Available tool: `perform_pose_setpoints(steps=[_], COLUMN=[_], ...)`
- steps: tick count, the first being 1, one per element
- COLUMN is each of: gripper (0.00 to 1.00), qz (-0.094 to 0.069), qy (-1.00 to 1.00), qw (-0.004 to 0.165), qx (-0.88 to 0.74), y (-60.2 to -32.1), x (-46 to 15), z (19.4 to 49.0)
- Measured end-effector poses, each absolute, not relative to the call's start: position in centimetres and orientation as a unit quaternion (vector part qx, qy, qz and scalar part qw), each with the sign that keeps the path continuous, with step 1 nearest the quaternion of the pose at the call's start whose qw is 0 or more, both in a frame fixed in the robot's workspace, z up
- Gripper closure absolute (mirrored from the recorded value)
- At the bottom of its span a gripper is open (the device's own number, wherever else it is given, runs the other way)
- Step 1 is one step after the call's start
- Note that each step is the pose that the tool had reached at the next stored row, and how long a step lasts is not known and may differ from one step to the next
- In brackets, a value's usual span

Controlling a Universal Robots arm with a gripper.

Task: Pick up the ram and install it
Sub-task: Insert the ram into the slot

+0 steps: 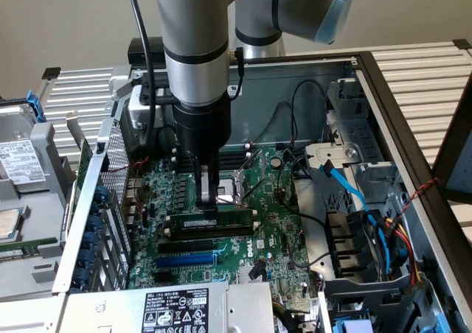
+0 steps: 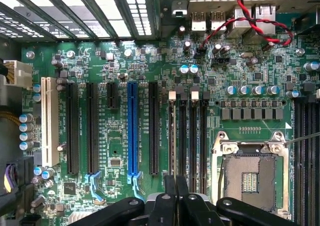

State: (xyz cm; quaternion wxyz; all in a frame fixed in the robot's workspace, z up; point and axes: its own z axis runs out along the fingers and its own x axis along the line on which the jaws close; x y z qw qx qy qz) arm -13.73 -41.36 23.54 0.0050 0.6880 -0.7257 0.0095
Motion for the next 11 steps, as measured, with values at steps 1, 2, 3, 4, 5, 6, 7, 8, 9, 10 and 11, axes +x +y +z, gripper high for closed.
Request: perform_pose_setpoints(steps=[1,2,3,4,5,6,7,8,9,10,11], gripper=[0.88,0.88,0.88,0.88,0.88,0.88,0.88,0.88,0.88,0.88,0.88], qz=[0.01,0.01,0.01,0.01,0.01,0.01,0.01,0.01,0.01,0.01,0.01], qy=[-0.726,-0.726,-0.726,-0.726,-0.726,-0.726,-0.726,-0.726,-0.726,-0.726,-0.726], qw=[0.005,0.005,0.005,0.005,0.005,0.005,0.005,0.005,0.005,0.005,0.005], qx=[0.688,0.688,0.688,0.688,0.688,0.688,0.688,0.688,0.688,0.688,0.688], y=[-41.36,-41.35,-41.35,-41.35,-41.35,-41.35,-41.35,-41.35,-41.35,-41.35,-41.35], x=[-13.73,-13.73,-13.72,-13.73,-13.73,-13.73,-13.73,-13.73,-13.73,-13.73,-13.73], z=[23.54,23.54,23.54,23.54,23.54,23.52,23.5,23.5,23.5,23.5,23.5])
